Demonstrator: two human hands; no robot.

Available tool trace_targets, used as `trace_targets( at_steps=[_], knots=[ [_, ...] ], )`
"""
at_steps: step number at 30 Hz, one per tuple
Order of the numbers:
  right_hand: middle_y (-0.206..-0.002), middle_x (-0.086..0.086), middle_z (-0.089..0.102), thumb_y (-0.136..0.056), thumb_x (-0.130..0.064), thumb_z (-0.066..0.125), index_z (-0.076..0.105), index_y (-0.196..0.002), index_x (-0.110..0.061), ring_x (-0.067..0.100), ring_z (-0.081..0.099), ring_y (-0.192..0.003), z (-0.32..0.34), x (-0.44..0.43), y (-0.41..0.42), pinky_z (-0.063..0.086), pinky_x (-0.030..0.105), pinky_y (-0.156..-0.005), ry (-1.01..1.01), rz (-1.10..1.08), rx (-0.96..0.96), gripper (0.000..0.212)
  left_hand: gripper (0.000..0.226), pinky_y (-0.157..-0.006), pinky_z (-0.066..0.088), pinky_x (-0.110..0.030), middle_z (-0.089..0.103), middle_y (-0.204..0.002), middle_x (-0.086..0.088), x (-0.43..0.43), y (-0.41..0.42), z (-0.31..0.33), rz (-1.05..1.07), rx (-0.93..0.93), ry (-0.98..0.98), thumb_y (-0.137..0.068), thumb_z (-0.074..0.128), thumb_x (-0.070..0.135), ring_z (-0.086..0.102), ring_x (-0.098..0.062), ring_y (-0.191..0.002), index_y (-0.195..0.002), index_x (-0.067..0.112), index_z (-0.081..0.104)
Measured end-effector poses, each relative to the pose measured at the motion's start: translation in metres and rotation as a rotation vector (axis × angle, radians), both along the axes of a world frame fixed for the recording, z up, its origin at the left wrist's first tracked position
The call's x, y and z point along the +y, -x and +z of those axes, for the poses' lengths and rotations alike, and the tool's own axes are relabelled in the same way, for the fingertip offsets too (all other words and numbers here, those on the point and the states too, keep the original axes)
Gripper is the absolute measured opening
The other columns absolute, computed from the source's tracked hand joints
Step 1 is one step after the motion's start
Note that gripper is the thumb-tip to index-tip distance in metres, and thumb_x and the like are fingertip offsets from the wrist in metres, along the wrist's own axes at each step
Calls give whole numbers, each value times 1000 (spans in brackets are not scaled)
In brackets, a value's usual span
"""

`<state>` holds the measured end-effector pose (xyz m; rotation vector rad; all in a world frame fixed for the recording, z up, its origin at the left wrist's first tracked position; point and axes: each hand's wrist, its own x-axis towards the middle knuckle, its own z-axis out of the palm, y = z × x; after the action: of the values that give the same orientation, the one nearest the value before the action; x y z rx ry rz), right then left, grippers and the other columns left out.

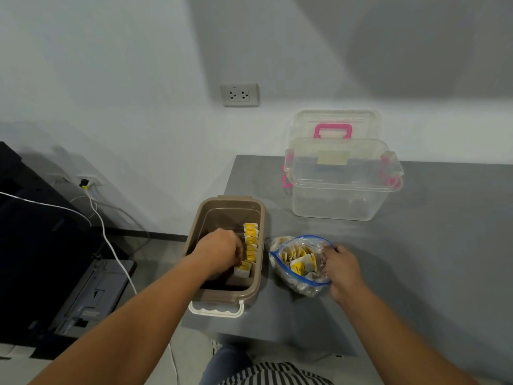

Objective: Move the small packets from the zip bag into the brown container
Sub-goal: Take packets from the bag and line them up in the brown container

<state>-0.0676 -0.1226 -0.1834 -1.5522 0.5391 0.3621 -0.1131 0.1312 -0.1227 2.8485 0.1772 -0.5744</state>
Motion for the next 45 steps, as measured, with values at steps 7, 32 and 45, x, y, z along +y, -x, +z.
trace_targets(
  at_steps=[7,32,45],
  knots=[
    [-91,18,73,-103,-14,53,65,-96,-3,30,70,-79,1,0,1,59,41,-73,-32,-16,1,18,11,-82,59,-34,72,-84,8,-4,-4,-15,-5,-7,-2,-87,68,20,67,-10,-80,-84,29,74],
    [-80,9,67,-106,-19,50,62,-90,-9,19,64,-66,8,-2,8,50,30,-59,-48,27,-1,22,3,-77,51,-18,69,-82,15,-34,-5,71,70,-329,285,-88,73,30,63,3,-79,-86,28,73],
    [-70,6,61,-104,-18,51,56,-83,-10,15,56,-56,5,-11,17,46,24,-49,-8,11,-15,24,15,-61,53,-30,71,-89,-3,-121,-25,7,-271,-125,-151,-87,64,15,65,-22,-73,-96,19,74]
  ],
)
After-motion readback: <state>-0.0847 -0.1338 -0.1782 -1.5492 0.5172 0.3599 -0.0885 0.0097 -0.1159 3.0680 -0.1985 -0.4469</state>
